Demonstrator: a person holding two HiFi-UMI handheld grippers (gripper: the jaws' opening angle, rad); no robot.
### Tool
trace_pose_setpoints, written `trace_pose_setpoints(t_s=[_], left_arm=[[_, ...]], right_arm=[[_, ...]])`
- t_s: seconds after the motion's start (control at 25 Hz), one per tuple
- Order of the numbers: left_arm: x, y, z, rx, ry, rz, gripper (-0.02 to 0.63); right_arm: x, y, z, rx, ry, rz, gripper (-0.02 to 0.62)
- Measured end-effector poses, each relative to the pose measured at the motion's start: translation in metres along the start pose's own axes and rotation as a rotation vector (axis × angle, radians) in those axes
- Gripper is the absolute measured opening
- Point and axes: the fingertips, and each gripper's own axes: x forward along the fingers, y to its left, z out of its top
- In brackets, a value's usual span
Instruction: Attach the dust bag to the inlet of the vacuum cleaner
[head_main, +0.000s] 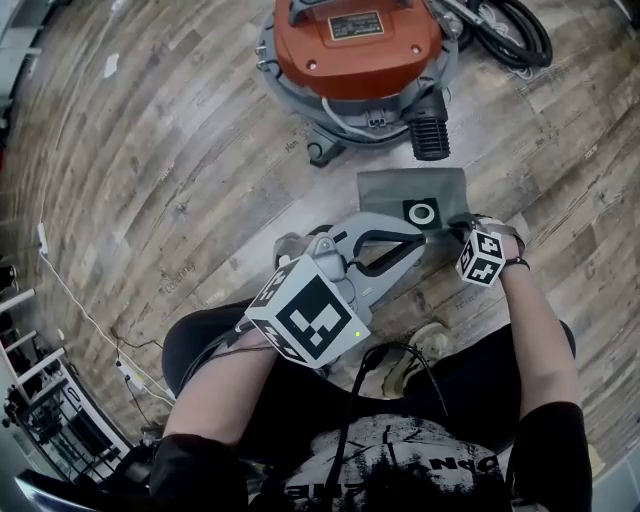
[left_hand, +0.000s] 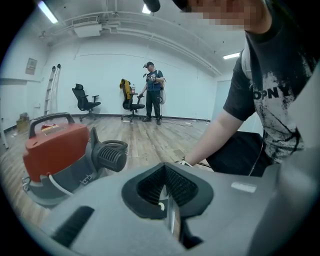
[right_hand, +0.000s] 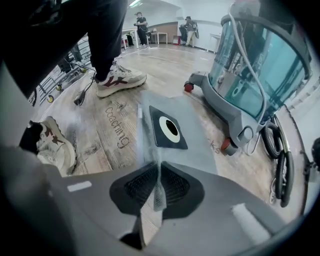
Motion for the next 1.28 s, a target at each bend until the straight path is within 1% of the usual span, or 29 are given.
trace_pose_setpoints(t_s=[0.08, 0.24, 0.4, 0.48, 0.56, 0.64, 0.72, 0.76, 0.8, 0.88, 0.96, 1.04, 1.16, 1.28], left_arm=[[0.004, -0.002, -0.001, 0.014, 0.015, -0.004, 0.000], [0.009, -0.005, -0.006, 0.031, 0.047, -0.002, 0.000], [0.006, 0.004, -0.013, 0.022, 0.076, 0.026, 0.001], [0.005, 0.009, -0.020, 0.021, 0.110, 0.051, 0.002], [0.006, 0.012, -0.027, 0.048, 0.162, 0.079, 0.002], [0.009, 0.010, -0.032, 0.077, 0.213, 0.078, 0.002], [0.012, 0.004, -0.031, 0.086, 0.237, 0.059, 0.002], [0.013, 0.001, -0.028, 0.086, 0.240, 0.053, 0.031], [0.013, 0.000, -0.027, 0.088, 0.245, 0.053, 0.125], [0.010, -0.001, -0.028, 0.118, 0.286, 0.066, 0.140], [0.008, -0.003, -0.033, 0.154, 0.349, 0.067, 0.180], [0.008, -0.006, -0.032, 0.163, 0.381, 0.059, 0.218], [0.013, -0.003, -0.029, 0.173, 0.401, 0.077, 0.232], [0.016, -0.003, -0.035, 0.161, 0.435, 0.075, 0.235]], right_arm=[[-0.016, -0.012, 0.004, -0.017, -0.020, 0.005, 0.031], [-0.057, -0.034, 0.028, -0.027, -0.089, -0.001, 0.027], [-0.105, -0.059, 0.047, -0.010, -0.151, -0.039, 0.023], [-0.128, -0.069, 0.056, 0.005, -0.173, -0.050, 0.023], [-0.152, -0.073, 0.067, 0.005, -0.185, -0.050, 0.022], [-0.177, -0.075, 0.079, 0.010, -0.200, -0.050, 0.021], [-0.200, -0.075, 0.092, 0.029, -0.220, -0.052, 0.021], [-0.211, -0.075, 0.097, 0.041, -0.227, -0.054, 0.021], [-0.221, -0.074, 0.102, 0.053, -0.234, -0.055, 0.021], [-0.239, -0.073, 0.110, 0.070, -0.239, -0.057, 0.021], [-0.254, -0.074, 0.117, 0.086, -0.238, -0.059, 0.021], [-0.265, -0.076, 0.125, 0.095, -0.236, -0.064, 0.021], [-0.275, -0.081, 0.134, 0.091, -0.230, -0.079, 0.021], [-0.285, -0.087, 0.136, 0.115, -0.232, -0.089, 0.021]])
